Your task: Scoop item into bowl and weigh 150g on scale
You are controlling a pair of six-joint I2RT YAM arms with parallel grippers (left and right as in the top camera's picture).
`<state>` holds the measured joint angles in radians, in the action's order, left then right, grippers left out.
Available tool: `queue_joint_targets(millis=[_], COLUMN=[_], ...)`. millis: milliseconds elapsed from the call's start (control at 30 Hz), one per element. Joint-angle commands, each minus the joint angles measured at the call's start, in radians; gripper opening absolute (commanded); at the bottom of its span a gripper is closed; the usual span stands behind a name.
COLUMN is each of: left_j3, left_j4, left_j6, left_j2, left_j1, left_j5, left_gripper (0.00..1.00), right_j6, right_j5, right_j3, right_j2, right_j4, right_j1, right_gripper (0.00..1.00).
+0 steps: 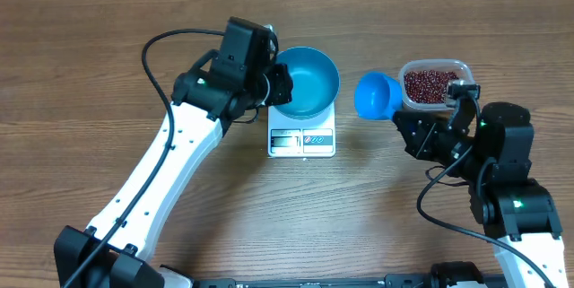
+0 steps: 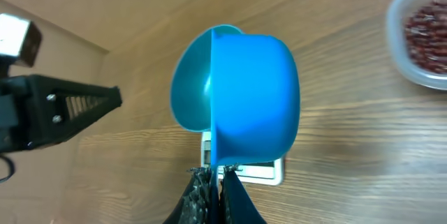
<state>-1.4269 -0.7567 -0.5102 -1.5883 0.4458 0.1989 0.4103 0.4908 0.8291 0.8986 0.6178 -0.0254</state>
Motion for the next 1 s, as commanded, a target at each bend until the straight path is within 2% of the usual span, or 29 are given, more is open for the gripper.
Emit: queue_joint_targets(millis=[0, 233, 467, 700, 767, 867, 967], left_j3=[-0.010, -0.010, -0.010, -0.010, -0.010, -0.010, -0.010], left_j4=[-0.003, -0.002, -0.003, -0.003, -0.010, -0.019, -0.055], left_j6=[0.070, 0.054, -0.040, -0.082, -0.081, -0.087, -0.135], left_j2=[-0.024, -0.108, -0.261, -0.306, -0.306, -0.306, -0.306], left_j1=[0.052, 0.174, 0.309, 0.352, 0.353, 0.353, 0.354], left_j5=[0.010, 0.007, -0.043, -0.173, -0.240, -0.263, -0.318], left_gripper=[0.21, 0.14, 0.09, 0.10, 0.14, 0.16, 0.07], right_j6=[-0.050, -0.053, -0.072, -0.084, -0.087, -0.087, -0.087], right_j5=[0.000, 0.001, -0.004, -0.019, -0.019, -0.019, -0.019], right_j3=[0.023, 0.023, 0.023, 0.023, 0.023, 0.023, 0.023], right_j2=[-0.005, -0.005, -0.005, -0.004, -0.004, -0.004, -0.004], right_j4=[0.010, 0.048, 0.061, 0.071, 0.072, 0.069, 0.069], right_j1=[0.035, 0.115, 0.134, 0.134, 0.134, 0.134, 0.134], right_gripper=[0.04, 0.04, 0.04, 0.04, 0.04, 0.04, 0.04])
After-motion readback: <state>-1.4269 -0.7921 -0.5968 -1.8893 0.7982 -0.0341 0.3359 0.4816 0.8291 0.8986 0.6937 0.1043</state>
